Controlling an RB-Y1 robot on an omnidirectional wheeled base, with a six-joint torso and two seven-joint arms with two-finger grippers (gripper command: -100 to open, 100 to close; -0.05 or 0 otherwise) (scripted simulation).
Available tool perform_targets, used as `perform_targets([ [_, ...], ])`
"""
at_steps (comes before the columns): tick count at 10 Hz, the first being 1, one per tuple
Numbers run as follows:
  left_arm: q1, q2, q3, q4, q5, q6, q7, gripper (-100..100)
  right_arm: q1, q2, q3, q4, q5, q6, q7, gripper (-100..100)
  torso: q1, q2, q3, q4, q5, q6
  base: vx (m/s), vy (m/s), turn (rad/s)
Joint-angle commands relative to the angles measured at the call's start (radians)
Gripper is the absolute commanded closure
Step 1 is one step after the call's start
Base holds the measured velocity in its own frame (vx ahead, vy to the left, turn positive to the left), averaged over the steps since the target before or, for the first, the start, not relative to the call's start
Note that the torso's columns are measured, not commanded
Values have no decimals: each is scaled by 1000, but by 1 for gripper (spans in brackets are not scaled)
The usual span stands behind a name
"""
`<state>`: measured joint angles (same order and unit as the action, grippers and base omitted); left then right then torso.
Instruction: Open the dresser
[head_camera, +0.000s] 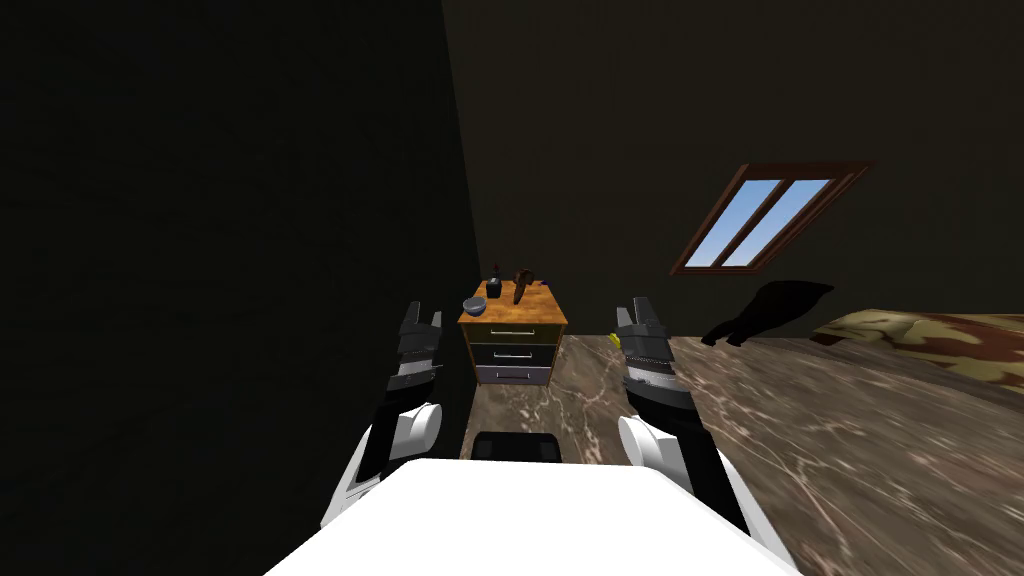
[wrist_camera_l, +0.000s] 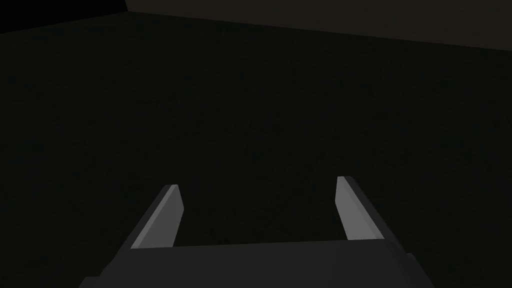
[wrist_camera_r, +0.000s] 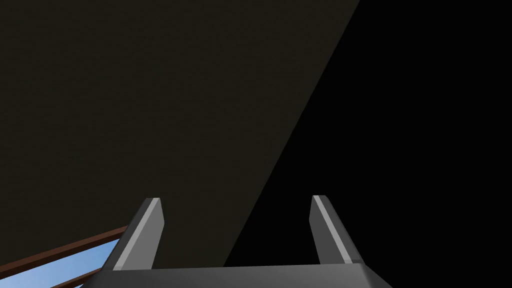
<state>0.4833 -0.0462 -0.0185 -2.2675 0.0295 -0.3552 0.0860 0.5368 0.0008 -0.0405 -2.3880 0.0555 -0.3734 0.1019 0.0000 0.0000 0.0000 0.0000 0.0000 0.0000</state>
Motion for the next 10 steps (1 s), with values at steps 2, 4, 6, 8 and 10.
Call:
perform_targets([
  [2,0,0,0,0,0,0,0,0,0,0,0,0,0,0,0,0,0,104,-209,105,0,0,0,0,0],
  [4,0,0,0,0,0,0,0,0,0,0,0,0,0,0,0,0,0,248,-497,248,0,0,0,0,0],
  [6,0,0,0,0,0,0,0,0,0,0,0,0,0,0,0,0,0,396,-792,396,0,0,0,0,0],
  [8,0,0,0,0,0,0,0,0,0,0,0,0,0,0,0,0,0,544,-1087,544,0,0,0,0,0],
  [10,-3,43,0,12,-1,-8,-1,-100,0,0,0,0,0,0,0,0,0,691,-1382,691,0,0,5,-2,0],
])
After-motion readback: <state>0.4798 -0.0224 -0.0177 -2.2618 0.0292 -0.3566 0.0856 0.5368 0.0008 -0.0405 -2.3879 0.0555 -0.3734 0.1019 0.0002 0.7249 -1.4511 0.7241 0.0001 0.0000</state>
